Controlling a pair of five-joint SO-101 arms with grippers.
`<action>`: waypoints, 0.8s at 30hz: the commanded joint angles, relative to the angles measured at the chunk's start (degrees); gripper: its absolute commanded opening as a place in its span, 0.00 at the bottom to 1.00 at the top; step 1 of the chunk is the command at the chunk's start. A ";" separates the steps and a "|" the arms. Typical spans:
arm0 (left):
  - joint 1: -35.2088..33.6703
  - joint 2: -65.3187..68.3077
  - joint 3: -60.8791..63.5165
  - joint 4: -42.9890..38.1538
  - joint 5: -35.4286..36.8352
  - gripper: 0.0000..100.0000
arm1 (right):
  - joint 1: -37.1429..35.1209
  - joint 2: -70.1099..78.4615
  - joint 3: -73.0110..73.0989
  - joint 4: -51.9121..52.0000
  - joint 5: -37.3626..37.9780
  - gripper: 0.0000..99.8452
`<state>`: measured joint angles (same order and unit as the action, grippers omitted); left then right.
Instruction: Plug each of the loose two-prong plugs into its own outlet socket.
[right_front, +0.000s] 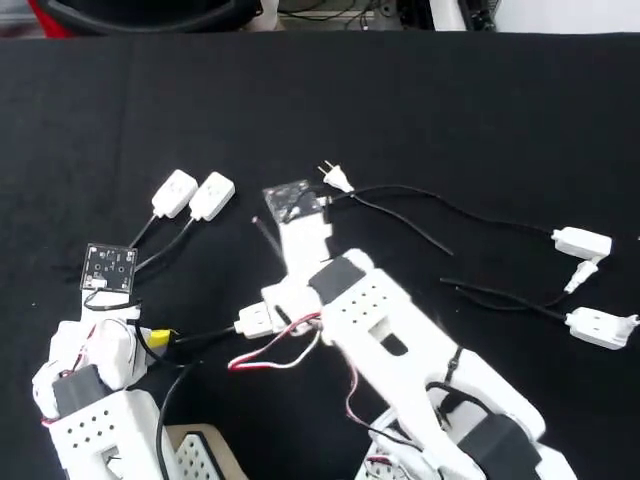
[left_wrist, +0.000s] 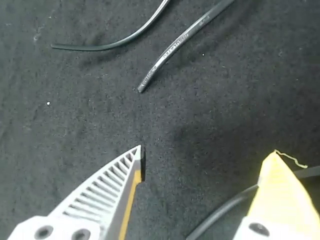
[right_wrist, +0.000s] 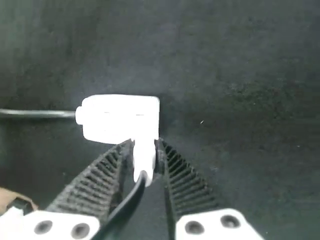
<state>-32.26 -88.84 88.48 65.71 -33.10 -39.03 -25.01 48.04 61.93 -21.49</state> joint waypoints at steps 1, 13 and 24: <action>-0.57 -0.35 0.04 -0.97 -0.35 0.36 | 3.08 -6.02 -2.33 -0.62 -0.70 0.01; -0.48 -0.35 0.04 -0.88 -0.35 0.36 | -0.70 -3.82 4.62 -11.16 -5.80 0.01; -0.48 -0.35 0.04 -0.79 -0.35 0.36 | -0.53 0.66 3.38 -10.20 -5.98 0.01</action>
<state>-32.26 -88.84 88.57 65.71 -33.10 -38.95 -25.10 52.97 51.38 -26.86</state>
